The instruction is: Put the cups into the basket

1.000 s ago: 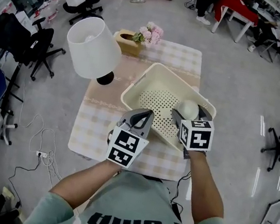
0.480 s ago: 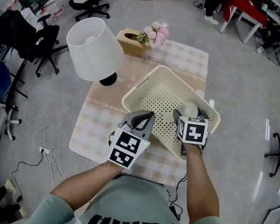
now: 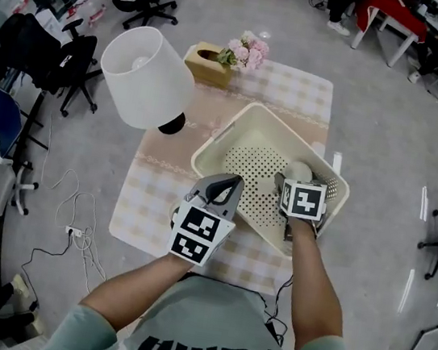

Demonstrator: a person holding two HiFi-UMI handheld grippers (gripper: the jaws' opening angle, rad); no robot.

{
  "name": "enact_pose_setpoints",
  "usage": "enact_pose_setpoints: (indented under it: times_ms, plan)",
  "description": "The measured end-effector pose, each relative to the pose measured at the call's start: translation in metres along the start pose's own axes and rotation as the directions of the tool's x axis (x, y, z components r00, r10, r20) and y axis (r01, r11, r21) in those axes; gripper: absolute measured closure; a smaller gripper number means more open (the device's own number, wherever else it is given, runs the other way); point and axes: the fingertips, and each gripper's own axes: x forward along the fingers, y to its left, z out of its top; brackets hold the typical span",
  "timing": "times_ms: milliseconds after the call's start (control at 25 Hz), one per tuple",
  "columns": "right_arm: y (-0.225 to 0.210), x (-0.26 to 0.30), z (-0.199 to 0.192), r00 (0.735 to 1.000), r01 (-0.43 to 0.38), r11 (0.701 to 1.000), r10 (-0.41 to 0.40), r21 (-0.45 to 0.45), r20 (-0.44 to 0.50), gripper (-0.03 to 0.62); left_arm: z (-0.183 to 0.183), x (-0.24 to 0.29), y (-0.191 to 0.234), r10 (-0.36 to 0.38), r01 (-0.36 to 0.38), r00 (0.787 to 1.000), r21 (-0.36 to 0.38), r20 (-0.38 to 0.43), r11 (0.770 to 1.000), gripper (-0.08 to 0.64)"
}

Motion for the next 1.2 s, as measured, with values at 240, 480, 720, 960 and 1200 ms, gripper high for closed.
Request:
enact_pose_setpoints:
  times_ms: [240, 480, 720, 960, 1200]
  plan:
    - [-0.001, 0.011, -0.008, 1.0, -0.008, 1.0, 0.008, 0.016, -0.025, 0.202, -0.003, 0.004, 0.002, 0.001, -0.001, 1.0, -0.011, -0.006, 1.0, 0.56]
    - [-0.001, 0.013, -0.01, 1.0, -0.005, 1.0, 0.005, 0.016, -0.029, 0.202, -0.003, 0.003, 0.002, -0.003, 0.003, 1.0, -0.014, -0.005, 1.0, 0.56]
    - [0.003, 0.013, -0.01, 0.999, -0.024, 1.0, 0.025, 0.009, -0.026, 0.202, -0.005, 0.001, 0.001, -0.011, 0.011, 1.0, -0.028, 0.0, 1.0, 0.56]
    - [0.003, 0.004, -0.003, 1.0, -0.02, 1.0, 0.02, -0.011, -0.002, 0.202, -0.004, -0.003, 0.0, -0.018, 0.019, 1.0, -0.033, 0.015, 0.999, 0.56]
    - [0.009, -0.028, 0.016, 0.994, -0.028, 0.999, 0.029, -0.015, 0.106, 0.202, -0.005, -0.012, 0.0, -0.016, 0.017, 1.0, -0.033, 0.021, 0.999, 0.56]
